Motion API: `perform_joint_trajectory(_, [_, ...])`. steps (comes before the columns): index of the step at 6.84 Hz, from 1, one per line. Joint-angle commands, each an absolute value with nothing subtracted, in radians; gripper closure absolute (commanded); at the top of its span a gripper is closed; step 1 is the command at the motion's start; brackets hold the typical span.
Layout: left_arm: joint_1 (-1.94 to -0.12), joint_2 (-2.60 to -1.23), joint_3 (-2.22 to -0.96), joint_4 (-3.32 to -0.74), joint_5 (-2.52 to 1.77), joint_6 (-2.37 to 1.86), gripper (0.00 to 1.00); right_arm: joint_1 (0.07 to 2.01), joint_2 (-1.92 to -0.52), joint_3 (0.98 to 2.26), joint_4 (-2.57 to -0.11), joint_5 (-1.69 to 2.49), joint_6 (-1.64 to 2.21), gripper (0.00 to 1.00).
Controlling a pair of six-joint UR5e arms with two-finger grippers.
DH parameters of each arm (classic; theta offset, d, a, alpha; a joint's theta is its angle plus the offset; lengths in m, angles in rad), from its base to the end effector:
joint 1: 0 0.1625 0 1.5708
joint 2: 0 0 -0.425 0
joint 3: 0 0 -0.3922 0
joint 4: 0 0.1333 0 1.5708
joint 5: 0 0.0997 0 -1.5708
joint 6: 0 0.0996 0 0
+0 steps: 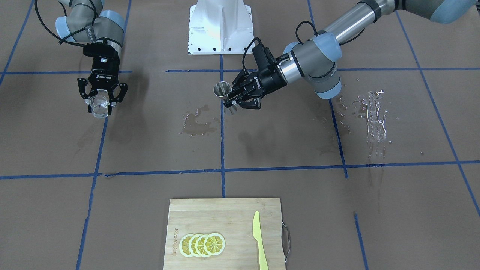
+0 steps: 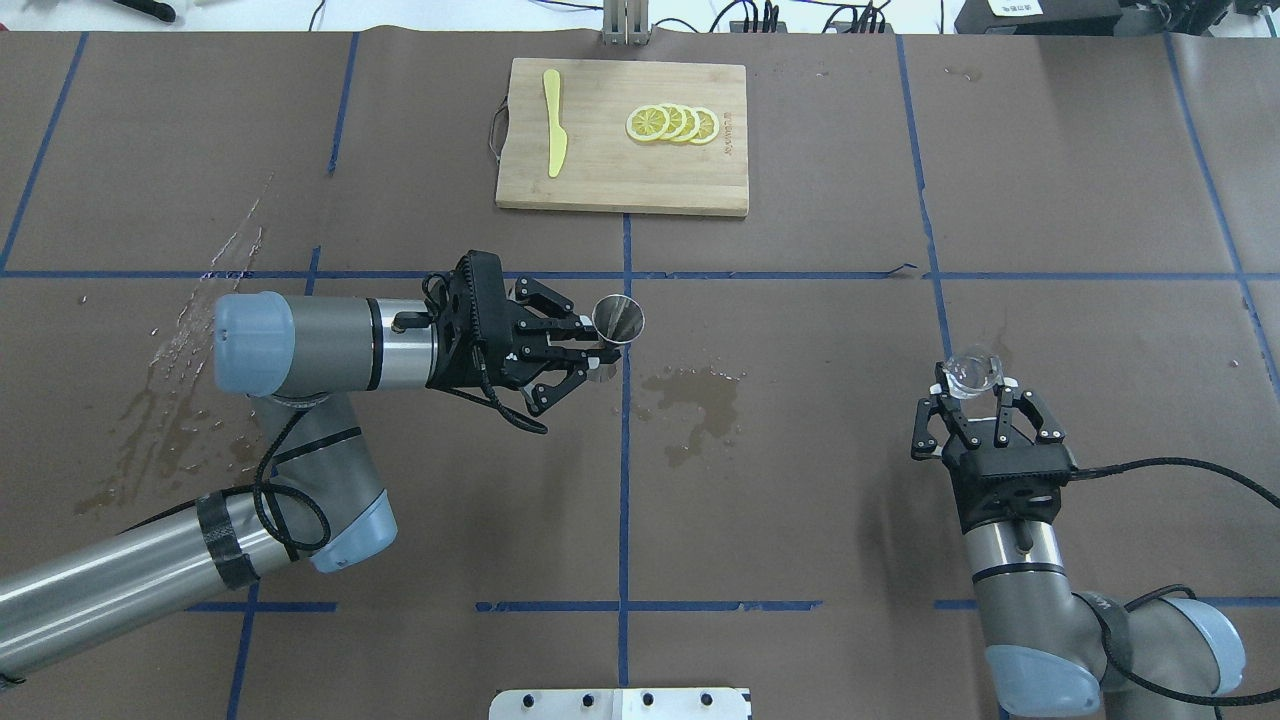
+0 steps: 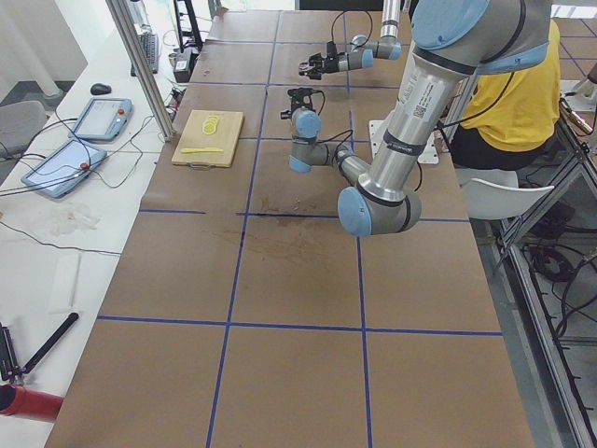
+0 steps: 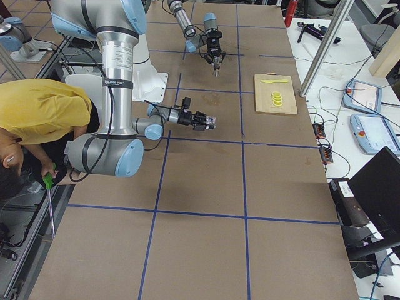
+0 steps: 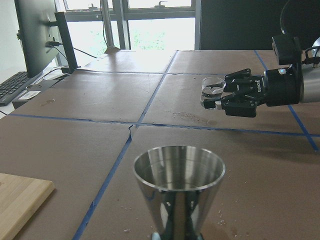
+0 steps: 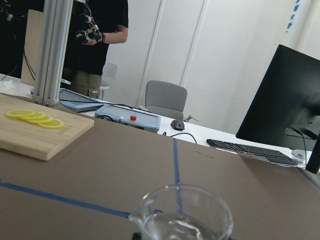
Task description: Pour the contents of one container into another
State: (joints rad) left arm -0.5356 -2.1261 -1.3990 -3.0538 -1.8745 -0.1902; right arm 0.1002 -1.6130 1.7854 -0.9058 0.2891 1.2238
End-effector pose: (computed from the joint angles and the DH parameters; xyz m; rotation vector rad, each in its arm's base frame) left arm 0.5058 -0.4206 0.2538 1.4547 1.2903 0.8565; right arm -0.4311 -0.2733 0.4648 1.3186 -0.4287 0.3293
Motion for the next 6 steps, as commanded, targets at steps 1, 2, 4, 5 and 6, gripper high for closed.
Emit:
perform_joint_trajectory(1, [-0.535,-2.126,-1.399,-3.053,-1.875,-0.190,1.00,0.109,-1.467,1.792,-0.815,0.293,0.945,1.00])
perform_joint_trajectory(2, [-0.534,-2.126,-1.399,-3.053,-1.875,-0.190,1.00,0.115,-1.419,1.795,-0.815,0.293,0.866,1.00])
perform_joint_trajectory(4, [-0.532,-2.126,-1.397,-3.051,-1.873,-0.190,1.00,0.153,-1.274,1.792,-0.821,0.316,0.729,1.00])
perform_joint_trajectory(5, [-0.529,-2.126,-1.396,-3.047,-1.852,-0.190,1.00,0.179,-1.234,1.790,-0.824,0.352,0.665,1.00])
perform_joint_trajectory(6, [-0.528,-2.126,-1.390,-3.046,-1.838,-0.190,1.00,0.219,-1.201,1.792,-0.878,0.411,0.654,1.00])
